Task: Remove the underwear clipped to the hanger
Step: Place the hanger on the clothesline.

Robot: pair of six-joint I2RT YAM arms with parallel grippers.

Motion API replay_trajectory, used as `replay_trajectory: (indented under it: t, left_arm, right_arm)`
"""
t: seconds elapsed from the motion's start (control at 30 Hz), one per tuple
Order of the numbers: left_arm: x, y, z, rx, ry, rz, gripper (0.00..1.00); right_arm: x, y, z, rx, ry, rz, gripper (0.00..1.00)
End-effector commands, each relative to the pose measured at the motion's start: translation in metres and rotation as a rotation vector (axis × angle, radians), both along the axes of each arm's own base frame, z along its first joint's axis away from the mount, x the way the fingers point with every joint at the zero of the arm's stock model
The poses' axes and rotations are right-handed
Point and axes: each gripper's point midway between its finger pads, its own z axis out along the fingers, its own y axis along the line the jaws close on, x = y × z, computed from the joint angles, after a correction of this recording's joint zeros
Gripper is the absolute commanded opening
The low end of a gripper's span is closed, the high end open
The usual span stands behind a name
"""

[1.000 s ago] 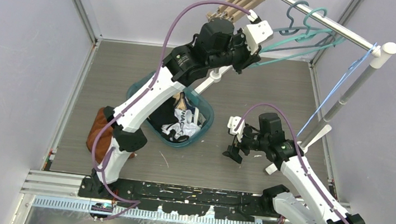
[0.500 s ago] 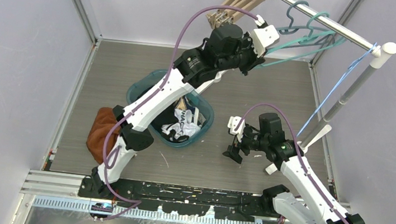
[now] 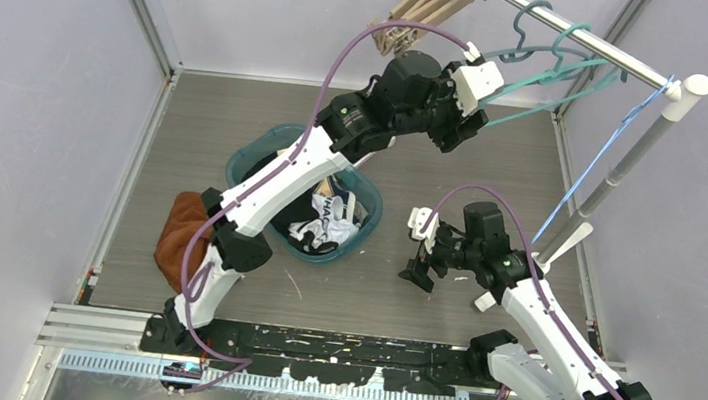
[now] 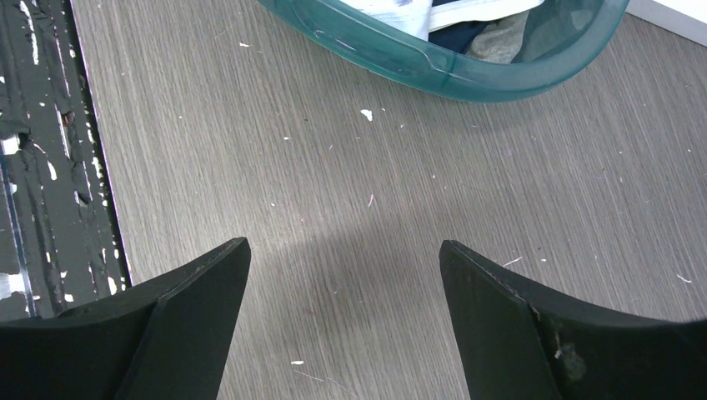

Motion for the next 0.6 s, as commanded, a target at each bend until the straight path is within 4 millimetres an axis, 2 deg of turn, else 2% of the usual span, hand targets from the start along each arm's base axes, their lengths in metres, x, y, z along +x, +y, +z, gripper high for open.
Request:
replay_trajectory:
  t: [0.0,0.13,0.17,0.2,0.27,0.37,0.47,0.5,0.57]
  left_arm:
    - [-0.028,0.04,0.066,-0.063,-0.086,-0.004,0.64]
    - [-0.04,0.063,0.057,0.014,-0.073,0.001,0.76]
    - [-0.043,0.069,0.055,0.031,-0.069,0.006,0.81]
    - [-0.046,0.077,0.054,0.05,-0.067,0.014,0.9]
    - [-0.05,0.093,0.051,0.087,-0.066,0.036,0.98]
    - [-0.054,0.123,0.049,0.132,-0.071,0.093,0.98]
    - [-0.048,0.153,0.042,0.167,-0.064,0.164,0.98]
    - [-0.045,0.163,0.034,0.182,-0.049,0.188,0.98]
    - [-0.04,0.184,0.033,0.167,-0.033,0.236,0.98]
  right_arm:
    - [0.01,0.004,0.018,0.036,-0.058,0.0,0.9]
    - [0.013,0.004,0.023,0.026,-0.072,0.002,0.9]
    - [0.014,0.005,0.025,0.023,-0.074,0.005,0.9]
    - [0.015,0.005,0.026,0.017,-0.074,0.009,0.9]
    - [0.017,0.005,0.027,0.004,-0.068,0.014,0.9]
    - [0.023,0.006,0.033,-0.006,-0.065,0.013,0.9]
    - [0.028,0.009,0.041,-0.007,-0.073,0.008,0.91]
    - [0.03,0.009,0.045,-0.007,-0.078,0.001,0.91]
    - [0.035,0.011,0.049,-0.01,-0.077,-0.018,0.91]
